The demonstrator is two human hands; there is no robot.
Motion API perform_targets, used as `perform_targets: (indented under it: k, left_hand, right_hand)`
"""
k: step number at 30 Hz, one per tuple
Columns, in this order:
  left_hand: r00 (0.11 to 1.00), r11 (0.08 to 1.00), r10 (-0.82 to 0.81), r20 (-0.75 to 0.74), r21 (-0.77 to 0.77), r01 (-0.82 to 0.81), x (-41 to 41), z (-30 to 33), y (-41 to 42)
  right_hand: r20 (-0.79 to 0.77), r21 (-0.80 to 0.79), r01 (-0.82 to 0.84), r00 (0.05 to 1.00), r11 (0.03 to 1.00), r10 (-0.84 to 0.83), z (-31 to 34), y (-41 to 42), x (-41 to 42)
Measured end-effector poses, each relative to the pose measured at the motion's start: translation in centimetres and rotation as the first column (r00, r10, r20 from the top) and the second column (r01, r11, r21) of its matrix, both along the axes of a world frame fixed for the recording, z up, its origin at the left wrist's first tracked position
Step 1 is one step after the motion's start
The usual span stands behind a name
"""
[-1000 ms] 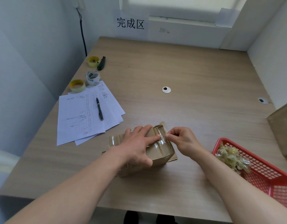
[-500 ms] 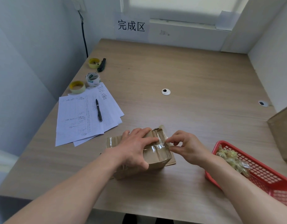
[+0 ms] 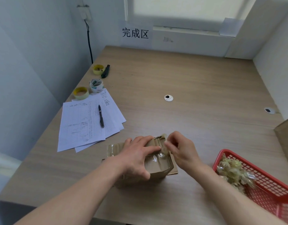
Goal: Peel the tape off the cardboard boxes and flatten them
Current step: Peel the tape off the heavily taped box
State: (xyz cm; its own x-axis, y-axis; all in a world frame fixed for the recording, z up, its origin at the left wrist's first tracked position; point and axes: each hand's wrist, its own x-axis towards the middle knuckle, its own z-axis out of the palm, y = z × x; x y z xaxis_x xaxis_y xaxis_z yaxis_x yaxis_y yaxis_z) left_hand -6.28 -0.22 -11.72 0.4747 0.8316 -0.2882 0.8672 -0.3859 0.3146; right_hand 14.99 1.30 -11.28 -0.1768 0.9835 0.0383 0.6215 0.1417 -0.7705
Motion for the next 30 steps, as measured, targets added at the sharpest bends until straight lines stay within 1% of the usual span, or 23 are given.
perform_targets:
  k: [1, 2, 3, 4, 5, 8, 10, 13, 16, 18, 20, 23, 25, 26, 28, 30]
  left_hand:
    - [1.0, 1.0, 0.009, 0.014, 0.009, -0.009, 0.0, -0.1, -0.1]
    - [0.999, 1.0, 0.022, 0.025, 0.017, -0.023, 0.0, -0.2, -0.3]
    - [0.999, 0.999, 0.036, 0.034, 0.024, -0.037, -0.1, -0.3, -0.3]
    - [0.998, 0.998, 0.047, 0.039, 0.032, -0.048, -0.2, -0.3, -0.3]
    - [0.998, 0.998, 0.053, 0.04, 0.039, -0.055, -0.2, -0.3, -0.2]
    - [0.997, 0.997, 0.065, 0.05, 0.043, -0.068, -0.1, -0.3, 0.0]
    - [0.996, 0.996, 0.071, 0.056, 0.043, -0.074, 0.1, -0.2, -0.1]
    - [0.992, 0.99, 0.114, 0.059, 0.075, -0.118, 0.7, -0.3, -0.6]
    - [0.972, 0.965, 0.219, 0.085, 0.127, -0.229, 2.2, -0.1, -1.6]
    - [0.952, 0.941, 0.272, 0.137, 0.168, -0.293, 3.1, 0.4, -2.0]
    - [0.905, 0.913, 0.317, 0.284, 0.166, -0.372, 3.5, 1.6, -1.7]
    - [0.756, 0.872, 0.355, 0.549, 0.097, -0.48, 2.8, 4.4, -0.3]
    - [0.687, 0.872, 0.326, 0.65, 0.075, -0.484, 2.0, 6.8, 0.6]
    - [0.679, 0.879, 0.283, 0.678, 0.1, -0.466, 1.5, 7.9, 0.9]
    - [0.697, 0.875, 0.178, 0.694, 0.212, -0.435, 0.6, 9.4, 1.3]
    - [0.738, 0.835, 0.094, 0.668, 0.351, -0.424, -0.2, 9.9, 1.6]
  right_hand:
    - [-0.142, -0.001, 0.154, 0.978, 0.988, -0.153, 0.0, -0.4, -0.2]
    - [-0.254, -0.018, 0.262, 0.932, 0.965, -0.258, 0.1, -0.9, -0.4]
    - [-0.321, -0.04, 0.322, 0.892, 0.946, -0.318, 0.0, -1.6, -0.5]
    - [-0.35, -0.065, 0.349, 0.869, 0.935, -0.349, -0.2, -2.5, -0.5]
    - [-0.352, -0.099, 0.352, 0.863, 0.931, -0.363, -0.6, -3.6, -0.4]
    - [-0.282, -0.209, 0.319, 0.886, 0.925, -0.369, -2.2, -6.6, 0.3]
    - [-0.301, -0.255, 0.314, 0.873, 0.915, -0.384, -2.9, -7.1, 0.5]
    - [-0.387, -0.294, 0.305, 0.829, 0.906, -0.405, -3.1, -6.8, 0.1]
    - [-0.414, -0.328, 0.38, 0.765, 0.865, -0.494, -2.9, -6.0, -0.4]
    - [-0.453, -0.334, 0.424, 0.711, 0.842, -0.538, -1.9, -4.8, -0.7]
    - [-0.504, -0.287, 0.44, 0.686, 0.851, -0.525, -0.3, -3.3, -0.7]
    - [-0.567, -0.18, 0.395, 0.707, 0.901, -0.423, 2.8, -1.2, -0.3]
    - [-0.605, -0.096, 0.341, 0.727, 0.935, -0.327, 5.1, -0.1, 0.1]
    - [-0.623, -0.052, 0.314, 0.732, 0.948, -0.276, 6.4, 0.4, 0.1]
    - [-0.626, 0.013, 0.264, 0.754, 0.964, -0.198, 8.5, 1.4, -0.1]
    - [-0.579, 0.071, 0.229, 0.802, 0.971, -0.147, 9.7, 2.2, -0.7]
